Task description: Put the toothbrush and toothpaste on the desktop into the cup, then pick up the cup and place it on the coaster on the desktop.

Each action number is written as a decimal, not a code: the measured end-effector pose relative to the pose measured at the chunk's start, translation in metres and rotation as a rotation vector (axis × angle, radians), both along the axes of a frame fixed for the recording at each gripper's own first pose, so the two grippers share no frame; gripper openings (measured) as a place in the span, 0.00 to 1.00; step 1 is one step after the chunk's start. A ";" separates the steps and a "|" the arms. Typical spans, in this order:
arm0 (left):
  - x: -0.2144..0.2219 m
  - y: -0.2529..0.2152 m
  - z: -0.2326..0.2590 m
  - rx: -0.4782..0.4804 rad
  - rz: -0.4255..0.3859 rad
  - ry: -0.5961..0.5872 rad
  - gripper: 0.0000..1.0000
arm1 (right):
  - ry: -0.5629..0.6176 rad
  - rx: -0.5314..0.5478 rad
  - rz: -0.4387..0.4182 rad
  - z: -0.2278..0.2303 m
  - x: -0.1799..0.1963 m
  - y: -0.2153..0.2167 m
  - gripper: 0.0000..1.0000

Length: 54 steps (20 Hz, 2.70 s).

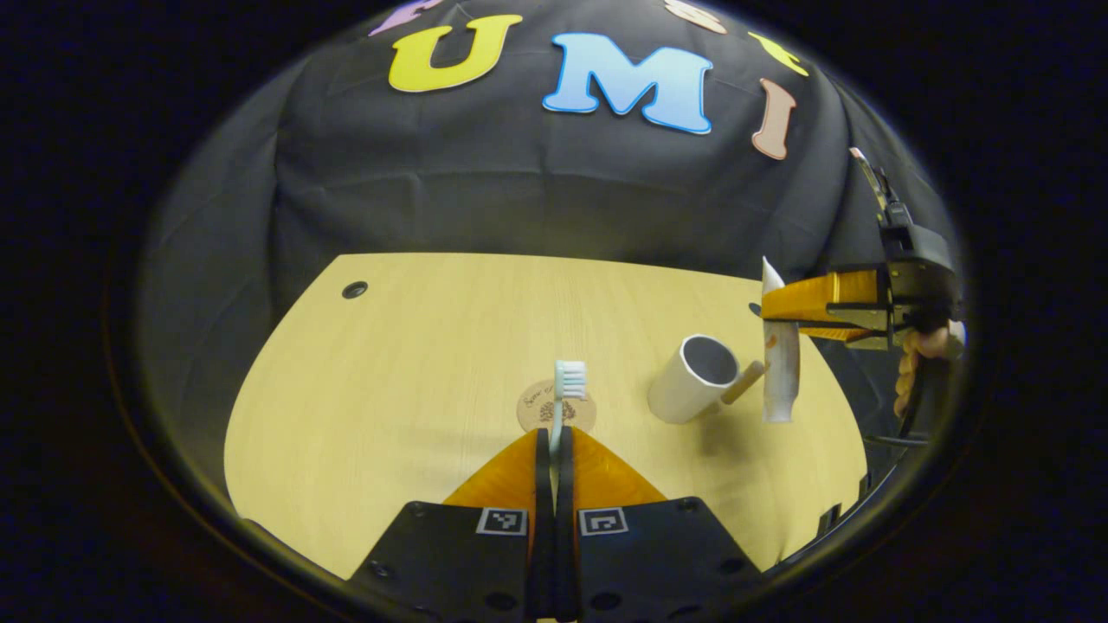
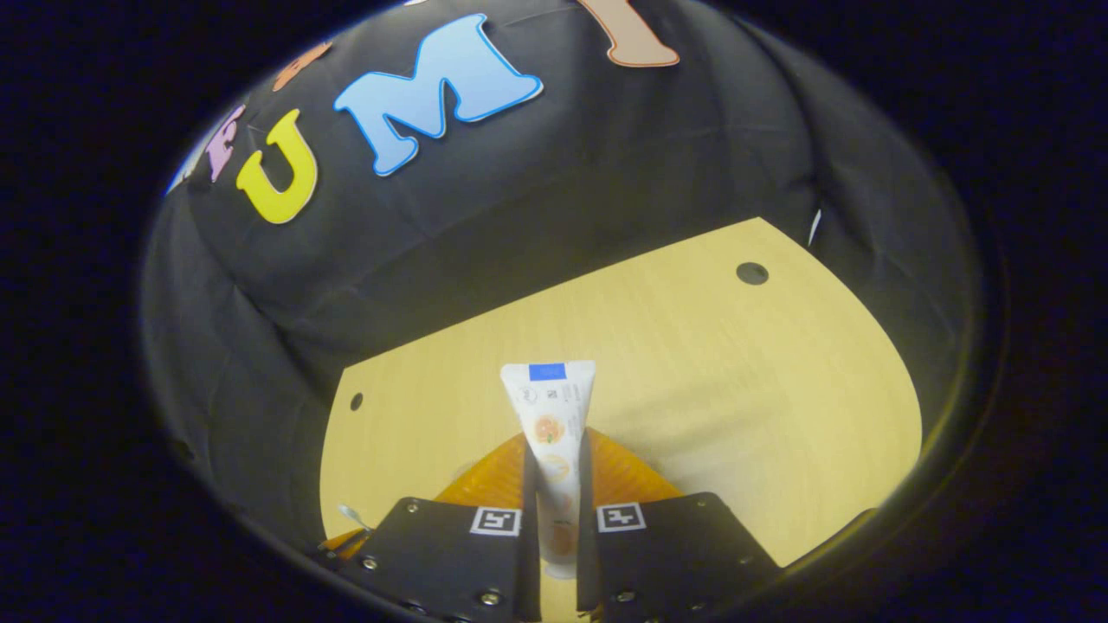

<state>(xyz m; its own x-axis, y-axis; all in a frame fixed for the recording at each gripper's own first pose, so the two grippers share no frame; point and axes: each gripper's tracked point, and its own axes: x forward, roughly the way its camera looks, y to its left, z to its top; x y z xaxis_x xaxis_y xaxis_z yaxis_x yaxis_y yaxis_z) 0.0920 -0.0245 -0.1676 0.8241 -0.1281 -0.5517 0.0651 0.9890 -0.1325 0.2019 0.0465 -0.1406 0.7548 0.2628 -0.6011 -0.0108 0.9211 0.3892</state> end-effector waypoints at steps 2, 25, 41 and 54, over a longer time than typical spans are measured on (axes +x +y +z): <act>0.002 0.002 0.004 0.002 0.006 -0.006 0.08 | -0.024 0.010 -0.006 0.008 0.020 0.003 0.17; 0.000 0.014 0.023 -0.007 0.112 0.003 0.08 | -0.128 -0.076 0.030 -0.036 0.076 0.020 0.17; 0.028 0.007 0.048 -0.024 0.095 -0.041 0.08 | -0.090 -0.097 0.088 -0.045 0.026 0.016 0.58; 0.072 -0.025 0.087 -0.033 -0.074 -0.243 0.07 | -0.072 -0.043 -0.035 -0.042 -0.016 -0.042 0.59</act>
<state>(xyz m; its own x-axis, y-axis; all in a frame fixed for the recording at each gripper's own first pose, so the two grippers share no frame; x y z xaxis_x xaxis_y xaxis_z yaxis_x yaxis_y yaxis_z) 0.1637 -0.0491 -0.0803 0.9199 -0.2075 -0.3328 0.1710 0.9759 -0.1359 0.1857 0.0045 -0.1822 0.8046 0.2106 -0.5553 -0.0046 0.9372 0.3488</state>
